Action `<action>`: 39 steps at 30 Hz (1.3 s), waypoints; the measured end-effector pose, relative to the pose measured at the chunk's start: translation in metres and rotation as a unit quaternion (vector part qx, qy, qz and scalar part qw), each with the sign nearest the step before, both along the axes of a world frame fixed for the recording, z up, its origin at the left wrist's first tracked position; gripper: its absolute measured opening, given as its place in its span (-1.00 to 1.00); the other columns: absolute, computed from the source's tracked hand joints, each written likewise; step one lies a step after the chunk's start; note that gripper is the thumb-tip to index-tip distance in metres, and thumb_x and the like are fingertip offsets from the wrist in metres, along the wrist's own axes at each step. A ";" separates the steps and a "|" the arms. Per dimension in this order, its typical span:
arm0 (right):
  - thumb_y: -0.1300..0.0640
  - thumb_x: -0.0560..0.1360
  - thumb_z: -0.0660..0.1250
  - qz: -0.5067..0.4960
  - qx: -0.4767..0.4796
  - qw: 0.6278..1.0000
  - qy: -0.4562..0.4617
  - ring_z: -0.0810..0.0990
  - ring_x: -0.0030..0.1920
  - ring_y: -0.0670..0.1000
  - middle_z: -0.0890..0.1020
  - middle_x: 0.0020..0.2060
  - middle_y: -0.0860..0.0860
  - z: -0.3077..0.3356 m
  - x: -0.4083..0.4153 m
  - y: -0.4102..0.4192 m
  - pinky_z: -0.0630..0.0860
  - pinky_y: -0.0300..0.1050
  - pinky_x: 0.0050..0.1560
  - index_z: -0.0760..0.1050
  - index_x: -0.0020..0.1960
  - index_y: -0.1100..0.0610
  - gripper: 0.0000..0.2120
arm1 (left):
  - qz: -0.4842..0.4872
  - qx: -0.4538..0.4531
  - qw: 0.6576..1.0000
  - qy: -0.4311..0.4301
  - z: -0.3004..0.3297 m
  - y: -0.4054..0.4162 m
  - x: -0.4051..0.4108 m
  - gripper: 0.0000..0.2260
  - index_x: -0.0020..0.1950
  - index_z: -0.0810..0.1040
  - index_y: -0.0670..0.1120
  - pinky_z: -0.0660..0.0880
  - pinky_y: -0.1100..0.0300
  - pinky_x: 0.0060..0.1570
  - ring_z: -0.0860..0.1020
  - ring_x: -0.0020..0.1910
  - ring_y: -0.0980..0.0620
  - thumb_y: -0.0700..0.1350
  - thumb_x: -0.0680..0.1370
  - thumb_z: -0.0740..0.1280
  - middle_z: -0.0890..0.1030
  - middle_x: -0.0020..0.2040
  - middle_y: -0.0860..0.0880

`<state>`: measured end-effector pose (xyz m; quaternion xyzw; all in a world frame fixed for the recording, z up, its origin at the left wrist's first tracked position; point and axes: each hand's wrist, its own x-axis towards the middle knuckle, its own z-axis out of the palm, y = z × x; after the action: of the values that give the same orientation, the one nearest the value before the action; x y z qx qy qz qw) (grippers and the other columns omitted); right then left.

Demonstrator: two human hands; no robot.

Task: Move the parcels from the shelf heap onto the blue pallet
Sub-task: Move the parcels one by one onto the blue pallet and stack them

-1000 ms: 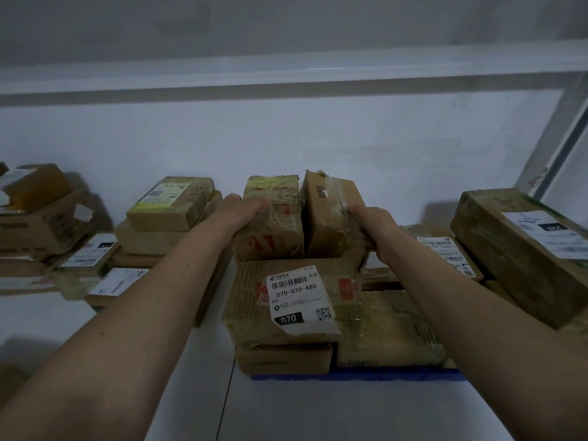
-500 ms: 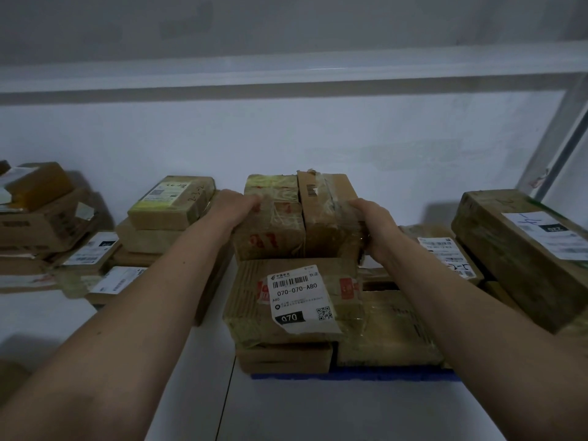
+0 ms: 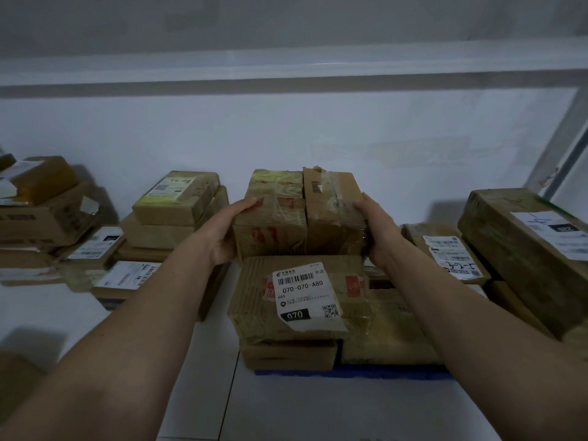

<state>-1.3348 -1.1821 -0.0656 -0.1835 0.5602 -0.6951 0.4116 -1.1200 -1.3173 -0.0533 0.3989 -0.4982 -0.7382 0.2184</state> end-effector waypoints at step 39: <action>0.02 0.51 0.27 -0.012 0.218 0.782 0.583 0.35 0.32 0.24 0.40 0.32 0.17 0.039 0.008 -0.018 0.37 0.16 0.27 0.30 0.44 0.13 -0.47 | 0.144 -0.522 0.786 -0.298 0.038 -0.015 -0.014 -0.68 0.26 0.52 -0.01 0.32 0.16 0.04 0.46 0.25 -0.04 0.05 0.54 0.29 0.49 0.29 -0.06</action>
<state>-1.3272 -1.1999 -0.0268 -0.4523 0.8323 -0.3193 0.0269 -1.1340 -1.3325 -0.0158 0.4911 -0.7850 -0.1695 0.3375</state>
